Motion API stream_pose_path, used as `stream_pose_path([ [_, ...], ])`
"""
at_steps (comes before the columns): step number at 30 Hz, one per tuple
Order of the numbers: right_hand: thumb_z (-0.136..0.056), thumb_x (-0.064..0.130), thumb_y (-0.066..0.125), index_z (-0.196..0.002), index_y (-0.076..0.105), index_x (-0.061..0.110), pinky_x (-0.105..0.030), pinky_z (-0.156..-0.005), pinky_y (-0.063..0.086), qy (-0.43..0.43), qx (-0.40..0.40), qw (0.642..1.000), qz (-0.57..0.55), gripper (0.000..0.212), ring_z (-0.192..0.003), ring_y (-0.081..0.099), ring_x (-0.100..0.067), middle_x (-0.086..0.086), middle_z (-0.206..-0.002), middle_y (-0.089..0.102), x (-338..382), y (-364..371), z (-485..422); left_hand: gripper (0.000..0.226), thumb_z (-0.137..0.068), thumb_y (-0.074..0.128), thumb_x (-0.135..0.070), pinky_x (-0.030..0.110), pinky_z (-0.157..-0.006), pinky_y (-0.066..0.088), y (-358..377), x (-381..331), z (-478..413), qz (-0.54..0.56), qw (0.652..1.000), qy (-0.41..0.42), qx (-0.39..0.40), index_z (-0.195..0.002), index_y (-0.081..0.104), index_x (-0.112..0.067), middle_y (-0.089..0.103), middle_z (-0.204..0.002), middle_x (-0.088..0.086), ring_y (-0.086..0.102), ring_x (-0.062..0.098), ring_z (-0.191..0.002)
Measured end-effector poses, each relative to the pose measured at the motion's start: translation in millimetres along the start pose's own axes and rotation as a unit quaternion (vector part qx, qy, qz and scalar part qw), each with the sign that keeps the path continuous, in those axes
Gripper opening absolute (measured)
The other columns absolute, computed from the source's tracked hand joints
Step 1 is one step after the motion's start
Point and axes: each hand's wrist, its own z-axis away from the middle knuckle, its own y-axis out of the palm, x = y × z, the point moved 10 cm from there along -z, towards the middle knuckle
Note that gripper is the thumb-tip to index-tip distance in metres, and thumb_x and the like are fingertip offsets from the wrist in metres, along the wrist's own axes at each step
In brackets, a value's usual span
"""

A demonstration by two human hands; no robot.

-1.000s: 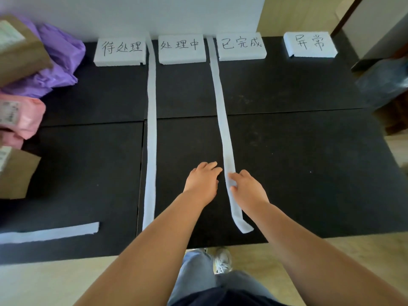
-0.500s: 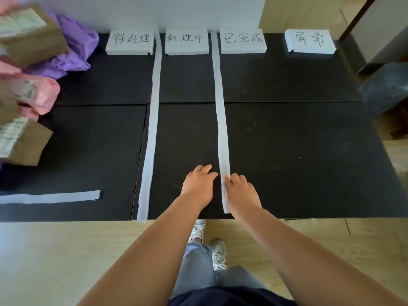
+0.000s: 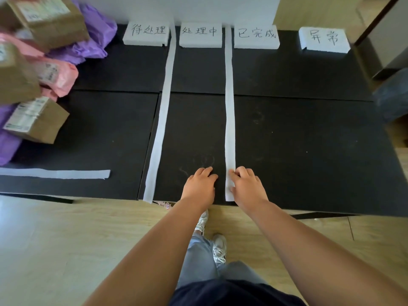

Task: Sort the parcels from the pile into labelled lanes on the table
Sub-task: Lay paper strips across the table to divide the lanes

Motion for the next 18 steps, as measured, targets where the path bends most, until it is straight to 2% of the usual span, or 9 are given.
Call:
stream_pose_path([
  [4,-0.099,0.020,0.053,-0.152,0.032,0.018,-0.033,-0.104,0.041,0.000,0.007,0.999,-0.031,0.057,-0.126,0.040,-0.020,-0.001,-0.138,0.039,-0.9,0.8,5.0,0.048,-0.102,0.046,-0.022,0.039,-0.119,0.024,0.6,1.6,4.3,-0.001,1.000,-0.006,-0.003,-0.150,0.038,-0.022,0.023,-0.162,0.002,0.018,0.022,-0.150],
  [10,-0.100,0.020,0.053,-0.144,0.049,0.016,-0.034,-0.102,0.046,0.049,-0.003,0.988,-0.150,0.044,-0.128,0.041,-0.017,0.001,-0.137,0.044,-10.4,-6.6,13.3,0.046,-0.103,0.045,-0.023,0.038,-0.117,0.027,-1.6,4.9,11.7,0.014,0.999,-0.024,-0.017,-0.149,0.041,-0.023,0.028,-0.160,0.001,0.022,0.022,-0.148],
  [14,-0.101,0.019,0.052,-0.142,0.051,0.019,-0.031,-0.098,0.050,0.072,-0.041,0.986,-0.144,0.041,-0.127,0.044,-0.014,0.001,-0.137,0.046,-12.7,-27.9,11.3,0.046,-0.103,0.046,-0.022,0.038,-0.118,0.026,-15.0,9.6,18.4,0.023,0.998,-0.038,-0.044,-0.148,0.041,-0.023,0.031,-0.159,0.001,0.025,0.021,-0.147],
  [18,-0.101,0.018,0.052,-0.138,0.054,0.017,-0.031,-0.092,0.051,0.053,-0.065,0.986,-0.146,0.037,-0.124,0.046,-0.016,0.001,-0.133,0.049,-0.2,-50.3,2.7,0.046,-0.103,0.044,-0.020,0.037,-0.120,0.025,-37.6,28.3,33.2,0.038,0.993,-0.067,-0.084,-0.148,0.041,-0.021,0.031,-0.158,0.001,0.024,0.021,-0.146],
])
